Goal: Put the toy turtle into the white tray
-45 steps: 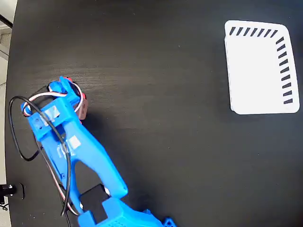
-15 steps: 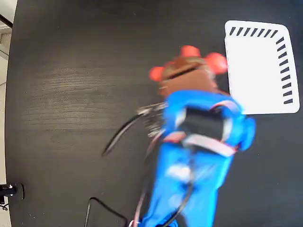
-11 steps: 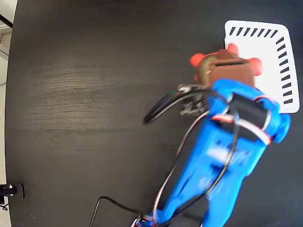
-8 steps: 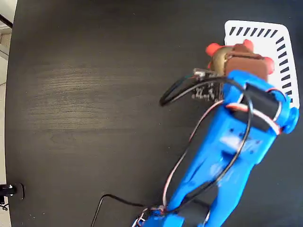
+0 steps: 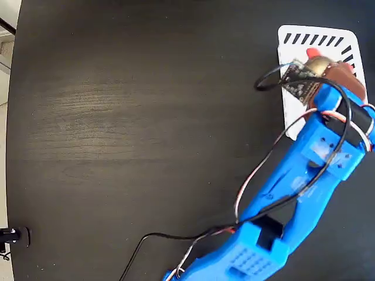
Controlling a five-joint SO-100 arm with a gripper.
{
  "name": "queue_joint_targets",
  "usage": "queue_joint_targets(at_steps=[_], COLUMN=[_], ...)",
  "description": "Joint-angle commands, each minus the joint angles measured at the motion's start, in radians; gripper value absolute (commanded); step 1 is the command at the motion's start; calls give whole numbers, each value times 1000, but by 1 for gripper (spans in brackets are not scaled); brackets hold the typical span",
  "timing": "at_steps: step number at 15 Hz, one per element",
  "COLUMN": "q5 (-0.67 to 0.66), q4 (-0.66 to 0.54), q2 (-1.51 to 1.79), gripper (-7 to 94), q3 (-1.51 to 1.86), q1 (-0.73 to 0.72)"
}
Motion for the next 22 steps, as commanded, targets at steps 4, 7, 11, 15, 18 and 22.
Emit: queue_joint_targets(at_steps=[4,7,11,15,18,22], q5=[109,141,146,140,132,127], q4=[-48,-74,-77,-81,-86,-86], q2=[-64,-78,-103,-103,-98,-98], gripper=[0,0,8,48,54,54], q3=[-100,-100,-120,-98,-64,-57], q1=[17,28,40,41,38,35])
